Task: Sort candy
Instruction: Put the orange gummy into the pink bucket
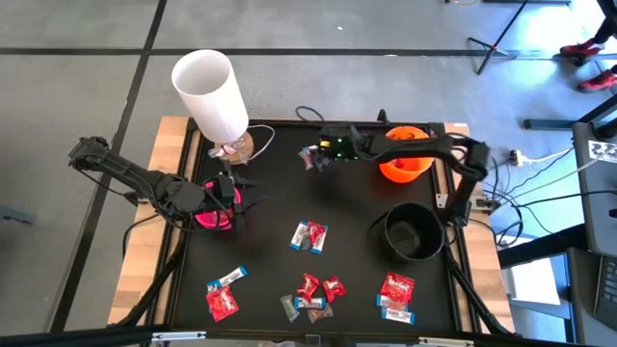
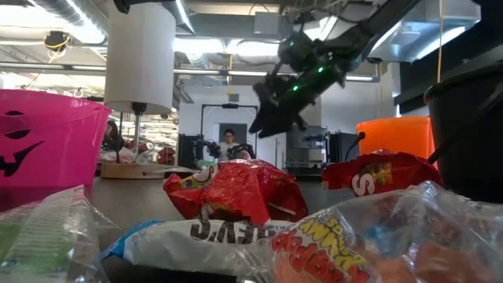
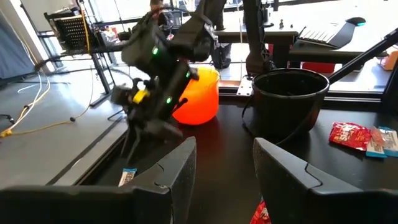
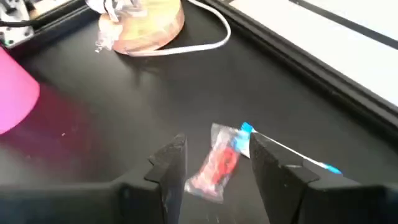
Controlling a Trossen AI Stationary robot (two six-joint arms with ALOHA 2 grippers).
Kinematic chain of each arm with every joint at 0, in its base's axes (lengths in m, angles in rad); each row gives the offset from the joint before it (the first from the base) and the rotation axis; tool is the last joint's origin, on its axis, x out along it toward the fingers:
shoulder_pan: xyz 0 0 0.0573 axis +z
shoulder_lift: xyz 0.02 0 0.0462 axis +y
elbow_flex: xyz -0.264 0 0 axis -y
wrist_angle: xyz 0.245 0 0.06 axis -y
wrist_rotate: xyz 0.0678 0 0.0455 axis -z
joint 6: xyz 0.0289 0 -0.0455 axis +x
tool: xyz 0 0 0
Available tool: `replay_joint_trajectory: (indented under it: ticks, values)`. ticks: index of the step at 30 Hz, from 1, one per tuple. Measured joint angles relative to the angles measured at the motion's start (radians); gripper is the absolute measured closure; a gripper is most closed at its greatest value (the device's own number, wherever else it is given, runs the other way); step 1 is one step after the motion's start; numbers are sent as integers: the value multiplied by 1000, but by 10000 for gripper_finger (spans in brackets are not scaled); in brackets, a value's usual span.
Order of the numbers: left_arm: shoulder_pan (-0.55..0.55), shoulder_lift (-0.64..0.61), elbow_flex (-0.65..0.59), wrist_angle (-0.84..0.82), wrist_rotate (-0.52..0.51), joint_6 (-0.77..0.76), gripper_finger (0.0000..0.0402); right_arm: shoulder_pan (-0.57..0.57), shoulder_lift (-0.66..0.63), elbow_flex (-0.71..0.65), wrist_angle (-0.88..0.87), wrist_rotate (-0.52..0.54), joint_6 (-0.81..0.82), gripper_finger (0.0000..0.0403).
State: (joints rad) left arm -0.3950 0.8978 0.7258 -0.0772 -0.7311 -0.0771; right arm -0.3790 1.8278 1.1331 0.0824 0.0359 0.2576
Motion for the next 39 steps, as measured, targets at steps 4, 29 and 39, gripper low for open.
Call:
replay_joint_trajectory:
  ticks: [4, 29, 39]
  values:
    - [0, 7, 0, -5, -5, -3, 250, 0, 68, 10, -1, -3, 4, 231]
    - [50, 119, 0, 4, -9, -21, 250, 38, 229, 12, 34, 3, 22, 281]
    - [50, 119, 0, 3, -7, -25, 250, 39, 228, 12, 28, -37, 21, 390]
